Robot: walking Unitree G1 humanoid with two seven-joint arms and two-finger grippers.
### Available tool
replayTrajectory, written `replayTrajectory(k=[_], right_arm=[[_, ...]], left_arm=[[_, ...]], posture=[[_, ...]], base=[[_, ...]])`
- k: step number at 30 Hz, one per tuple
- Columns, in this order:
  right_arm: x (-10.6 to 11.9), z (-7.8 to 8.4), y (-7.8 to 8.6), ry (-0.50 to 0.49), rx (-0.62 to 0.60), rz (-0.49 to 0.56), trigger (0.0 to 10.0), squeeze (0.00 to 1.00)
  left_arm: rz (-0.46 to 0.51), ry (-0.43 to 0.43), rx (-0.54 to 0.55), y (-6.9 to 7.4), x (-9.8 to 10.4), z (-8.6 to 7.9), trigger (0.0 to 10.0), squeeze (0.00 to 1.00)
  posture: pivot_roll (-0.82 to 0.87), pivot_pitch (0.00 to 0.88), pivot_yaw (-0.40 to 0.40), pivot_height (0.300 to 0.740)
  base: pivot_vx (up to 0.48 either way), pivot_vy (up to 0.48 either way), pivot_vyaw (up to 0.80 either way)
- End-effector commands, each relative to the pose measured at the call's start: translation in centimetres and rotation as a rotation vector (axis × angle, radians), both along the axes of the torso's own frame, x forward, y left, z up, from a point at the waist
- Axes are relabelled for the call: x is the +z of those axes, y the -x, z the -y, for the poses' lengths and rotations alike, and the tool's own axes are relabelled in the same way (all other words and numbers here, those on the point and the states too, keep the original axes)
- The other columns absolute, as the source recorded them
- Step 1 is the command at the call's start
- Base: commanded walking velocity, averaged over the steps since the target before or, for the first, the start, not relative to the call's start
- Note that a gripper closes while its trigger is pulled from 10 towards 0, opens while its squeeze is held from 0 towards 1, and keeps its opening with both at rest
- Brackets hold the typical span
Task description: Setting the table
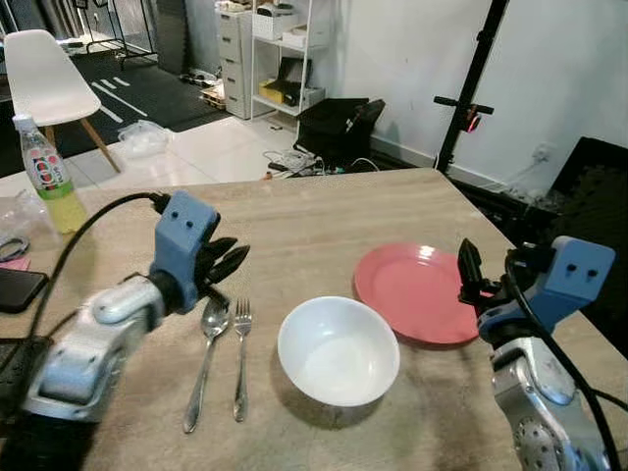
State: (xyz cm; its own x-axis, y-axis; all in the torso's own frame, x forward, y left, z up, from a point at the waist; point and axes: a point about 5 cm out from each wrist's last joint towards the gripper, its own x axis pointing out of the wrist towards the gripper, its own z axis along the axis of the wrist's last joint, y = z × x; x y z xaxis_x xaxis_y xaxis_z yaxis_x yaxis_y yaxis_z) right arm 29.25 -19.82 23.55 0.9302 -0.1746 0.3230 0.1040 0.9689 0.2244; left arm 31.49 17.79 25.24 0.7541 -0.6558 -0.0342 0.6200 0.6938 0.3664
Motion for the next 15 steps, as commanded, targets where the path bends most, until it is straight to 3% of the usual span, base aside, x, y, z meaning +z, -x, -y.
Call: replayTrajectory(k=[1,2,3,6,7,11,15], right_arm=[[0.1,0.3,-0.2,0.010,-0.009,0.007,10.0,0.00],[0.1,0.3,-0.2,0.010,-0.009,0.007,10.0,0.00],[0.2,0.3,-0.5,0.011,-0.005,0.008,10.0,0.00],[0.2,0.2,-0.8,0.009,0.003,0.009,10.0,0.00],[0.1,-0.1,-0.9,0.006,0.011,0.009,10.0,0.00],[0.0,-0.7,-1.2,-0.002,0.029,0.010,10.0,0.00],[0.0,-0.9,-1.2,-0.006,0.034,0.013,10.0,0.00]], left_arm=[[-0.033,-0.078,-0.117,0.7,-0.5,0.0,10.0,0.00],[-0.033,-0.078,-0.117,0.7,-0.5,0.0,10.0,0.00],[-0.058,-0.156,-0.165,0.5,-1.0,-0.4,10.0,0.00],[-0.075,-0.163,-0.160,-0.3,-1.4,-0.4,10.0,0.00],[-0.097,-0.106,-0.124,-1.4,-1.4,-0.2,10.0,1.00],[-0.171,0.036,-0.046,-3.8,-2.0,0.7,10.0,1.00],[-0.256,0.174,-0.073,-5.3,-2.7,2.3,10.0,1.00]], posture=[[0.06,0.031,0.013,0.740],[0.06,0.031,0.013,0.740],[0.08,0.033,0.003,0.740],[0.09,0.034,0.000,0.740],[0.09,0.035,-0.001,0.740],[0.09,0.039,0.000,0.740],[0.08,0.044,0.007,0.740]], base=[[0.000,0.000,0.00],[0.000,0.000,0.00],[0.000,0.000,0.00],[0.000,0.000,0.00],[0.000,0.000,0.00],[0.000,0.000,0.00],[0.000,0.000,0.00]])
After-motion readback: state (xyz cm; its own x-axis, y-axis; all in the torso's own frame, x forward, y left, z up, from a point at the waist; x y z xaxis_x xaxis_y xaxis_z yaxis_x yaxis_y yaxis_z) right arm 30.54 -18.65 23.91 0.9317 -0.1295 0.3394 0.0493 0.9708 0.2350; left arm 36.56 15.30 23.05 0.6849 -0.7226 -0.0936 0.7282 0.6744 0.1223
